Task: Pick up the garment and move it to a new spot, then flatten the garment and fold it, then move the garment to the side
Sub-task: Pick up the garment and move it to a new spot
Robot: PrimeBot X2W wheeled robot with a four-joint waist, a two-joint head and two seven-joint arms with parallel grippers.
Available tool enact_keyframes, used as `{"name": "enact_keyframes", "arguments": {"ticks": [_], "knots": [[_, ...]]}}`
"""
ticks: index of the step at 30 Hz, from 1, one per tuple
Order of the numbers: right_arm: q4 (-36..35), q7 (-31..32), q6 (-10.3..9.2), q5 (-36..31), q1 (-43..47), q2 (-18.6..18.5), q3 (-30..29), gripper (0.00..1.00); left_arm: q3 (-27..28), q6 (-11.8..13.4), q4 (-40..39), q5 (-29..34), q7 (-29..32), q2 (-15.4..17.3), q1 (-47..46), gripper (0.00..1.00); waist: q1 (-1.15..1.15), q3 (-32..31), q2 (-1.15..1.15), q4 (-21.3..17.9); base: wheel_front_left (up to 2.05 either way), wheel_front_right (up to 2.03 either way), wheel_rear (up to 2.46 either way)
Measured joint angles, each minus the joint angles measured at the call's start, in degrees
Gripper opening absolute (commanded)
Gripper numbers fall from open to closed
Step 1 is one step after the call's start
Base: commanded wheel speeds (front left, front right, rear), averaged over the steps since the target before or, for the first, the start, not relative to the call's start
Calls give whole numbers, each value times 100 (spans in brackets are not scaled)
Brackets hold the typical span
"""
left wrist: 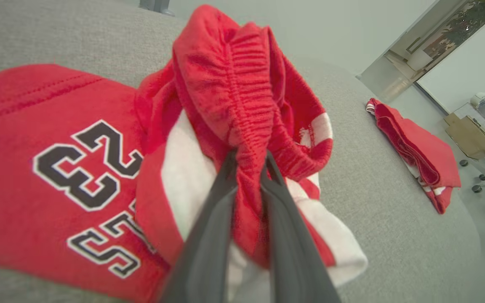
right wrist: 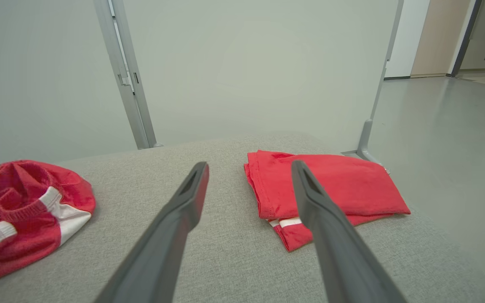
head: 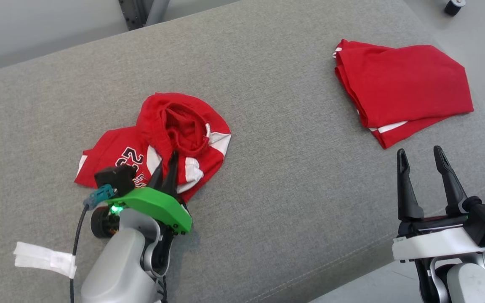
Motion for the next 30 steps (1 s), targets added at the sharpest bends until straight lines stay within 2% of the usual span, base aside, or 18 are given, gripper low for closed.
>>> {"name": "enact_keyframes", "arguments": {"ticks": [3, 4, 5, 8, 11, 12, 14, 17, 21, 24, 30], "knots": [[-3, 0, 0, -36, -2, 2, -4, 100, -60, -19, 143, -65, -77, -19, 151, 2, 0, 9, 0, 128, 0, 0, 0], [-4, 0, 0, -51, -1, 4, -8, 100, -86, -36, 168, -77, -135, -23, 187, 66, 0, 1, 0, 182, 0, 0, 0], [-3, 0, 0, -53, 1, 2, -14, 100, -129, -53, 194, -76, -183, -24, 225, 100, 0, -13, 0, 238, 0, 0, 0], [4, 0, 0, -88, 36, 4, 31, 100, -186, -67, 258, -11, -360, -35, 410, 100, 0, -93, 0, 426, 0, 0, 0], [10, 0, 0, -110, 152, 9, 31, 100, -100, 45, 64, 320, -454, -16, 633, 100, 0, -225, 0, 623, 0, 0, 0], [12, 0, 0, -116, 249, 9, 33, 100, 202, 182, -568, 823, -456, 20, 848, 100, 0, -326, 0, 761, 0, 0, 0], [32, 0, 0, -120, 336, 8, 62, 100, 576, 264, -1235, 1249, -475, 23, 1189, 100, 0, -433, 0, 903, 0, 0, 0], [32, 0, 0, -101, 459, 7, 136, 100, 882, 294, -1896, 2025, -474, 34, 1907, 100, 0, -622, 0, 1094, 0, 0, 0], [27, 0, 0, -100, 633, 8, 274, 100, 1301, 358, -2568, 2494, -474, -27, 2509, 100, 0, -872, 0, 1343, 0, 0, 0], [20, 0, 0, -103, 711, 10, 353, 100, 1522, 363, -3016, 2539, -472, -38, 2849, 100, 0, -1038, 0, 1525, 0, 0, 0], [2, 0, 0, -149, 1062, 8, 406, 100, 1547, 716, -3520, 2393, -474, -48, 3439, 100, 0, -1402, 0, 1788, 0, 0, 0]]}}
